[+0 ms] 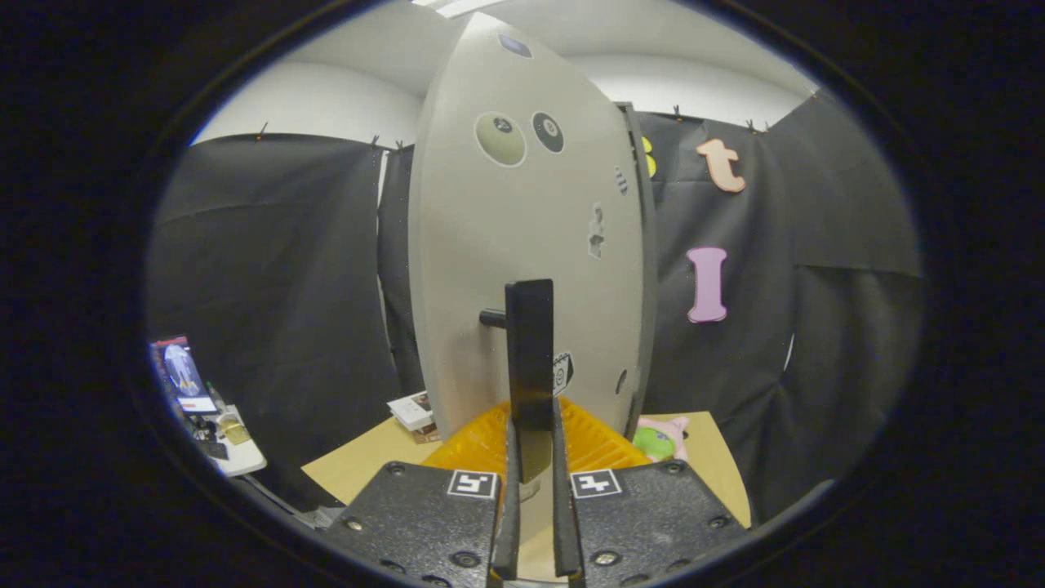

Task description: Open the shoe cabinet door, grab the shoes and put them into the shoe cabinet, then close the shoe cabinet door.

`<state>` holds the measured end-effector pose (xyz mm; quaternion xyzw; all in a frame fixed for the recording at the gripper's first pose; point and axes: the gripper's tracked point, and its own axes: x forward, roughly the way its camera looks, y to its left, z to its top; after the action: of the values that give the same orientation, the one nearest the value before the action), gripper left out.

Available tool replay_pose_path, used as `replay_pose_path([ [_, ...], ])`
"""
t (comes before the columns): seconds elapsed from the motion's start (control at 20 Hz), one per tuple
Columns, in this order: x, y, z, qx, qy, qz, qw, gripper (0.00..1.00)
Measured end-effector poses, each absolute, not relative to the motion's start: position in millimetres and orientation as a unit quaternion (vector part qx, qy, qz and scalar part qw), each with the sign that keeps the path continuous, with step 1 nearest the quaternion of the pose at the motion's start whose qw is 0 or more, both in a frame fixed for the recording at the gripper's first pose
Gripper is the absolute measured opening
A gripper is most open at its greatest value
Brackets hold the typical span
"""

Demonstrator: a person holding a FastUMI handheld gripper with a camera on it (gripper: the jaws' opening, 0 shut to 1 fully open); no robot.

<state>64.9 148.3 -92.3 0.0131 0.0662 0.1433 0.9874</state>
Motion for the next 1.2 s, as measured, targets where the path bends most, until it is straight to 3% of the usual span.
replay_pose_path([
  [0.3, 60, 93, -93, 0.045, 0.071, 0.052, 0.995, 0.04],
  [0.55, 60, 107, -93, 0.061, 0.074, 0.077, 0.992, 0.04],
  [0.95, 61, 78, -96, 0.009, 0.069, 0.045, 0.997, 0.04],
  [1.1, 52, 61, -91, -0.016, 0.049, 0.008, 0.999, 0.15],
  [1.2, 48, 49, -89, -0.019, 0.036, -0.025, 0.999, 0.59],
])
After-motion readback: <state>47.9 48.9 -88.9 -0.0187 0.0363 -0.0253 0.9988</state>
